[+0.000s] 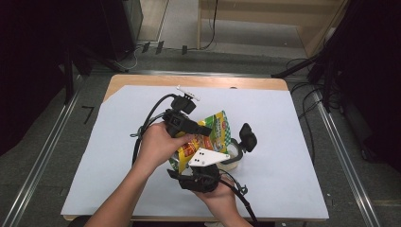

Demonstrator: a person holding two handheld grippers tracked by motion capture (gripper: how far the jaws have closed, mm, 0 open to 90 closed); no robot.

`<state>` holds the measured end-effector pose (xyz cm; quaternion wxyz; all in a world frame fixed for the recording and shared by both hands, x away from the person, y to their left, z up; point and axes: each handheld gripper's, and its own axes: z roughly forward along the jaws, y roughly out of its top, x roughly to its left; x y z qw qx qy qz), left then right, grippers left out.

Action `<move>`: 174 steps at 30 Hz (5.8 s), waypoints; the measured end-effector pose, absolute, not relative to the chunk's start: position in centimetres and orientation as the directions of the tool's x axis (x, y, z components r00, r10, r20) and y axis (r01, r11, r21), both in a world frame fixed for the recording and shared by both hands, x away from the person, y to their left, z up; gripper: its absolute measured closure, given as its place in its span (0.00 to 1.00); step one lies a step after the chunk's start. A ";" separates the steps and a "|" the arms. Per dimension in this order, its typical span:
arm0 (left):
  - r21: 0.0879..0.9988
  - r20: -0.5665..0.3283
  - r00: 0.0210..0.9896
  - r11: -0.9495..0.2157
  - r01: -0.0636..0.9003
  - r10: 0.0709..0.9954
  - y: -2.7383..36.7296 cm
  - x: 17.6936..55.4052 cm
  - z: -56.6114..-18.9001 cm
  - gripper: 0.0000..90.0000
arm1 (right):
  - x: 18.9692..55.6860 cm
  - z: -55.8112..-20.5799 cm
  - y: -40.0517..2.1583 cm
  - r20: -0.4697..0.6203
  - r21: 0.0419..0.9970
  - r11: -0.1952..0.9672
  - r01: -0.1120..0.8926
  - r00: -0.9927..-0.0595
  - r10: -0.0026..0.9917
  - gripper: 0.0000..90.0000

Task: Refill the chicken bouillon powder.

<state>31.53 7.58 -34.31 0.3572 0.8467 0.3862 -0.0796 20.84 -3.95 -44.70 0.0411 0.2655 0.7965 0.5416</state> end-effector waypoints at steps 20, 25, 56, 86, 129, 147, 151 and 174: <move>0.572 -0.417 0.709 -0.442 0.691 0.569 7.9 31.5 -34.0 0.77 | 21.1 -44.4 -4.1 0.250 0.891 0.229 0.391 -0.845 0.472 0.68; 0.576 -0.417 0.708 -0.437 0.691 0.570 8.2 31.4 -33.7 0.76 | 21.2 -44.4 -4.2 0.252 0.893 0.220 0.392 -0.842 0.476 0.68; 0.570 -0.412 0.704 -0.440 0.694 0.578 8.0 31.6 -33.9 0.80 | 21.3 -44.5 -4.1 0.245 0.888 0.238 0.393 -0.843 0.479 0.69; 0.579 -0.426 0.698 -0.419 0.699 0.576 8.2 31.9 -34.1 0.81 | 21.6 -44.6 -4.1 0.237 0.887 0.245 0.390 -0.843 0.484 0.69; 0.585 -0.392 0.713 -0.441 0.681 0.581 7.6 31.1 -33.6 0.85 | 21.7 -44.9 -3.8 0.242 0.884 0.249 0.396 -0.843 0.481 0.69; 0.583 -0.390 0.721 -0.453 0.675 0.572 7.3 31.0 -33.7 0.85 | 21.6 -45.2 -3.6 0.239 0.876 0.268 0.400 -0.845 0.478 0.70; 0.585 -0.399 0.718 -0.444 0.678 0.571 7.5 31.2 -33.7 0.85 | 21.6 -45.0 -3.7 0.252 0.878 0.260 0.403 -0.848 0.467 0.70; 0.546 -0.469 0.686 -0.428 0.721 0.556 7.5 33.1 -34.0 0.84 | 22.2 -43.8 -4.3 0.285 0.864 0.259 0.432 -0.843 0.456 0.69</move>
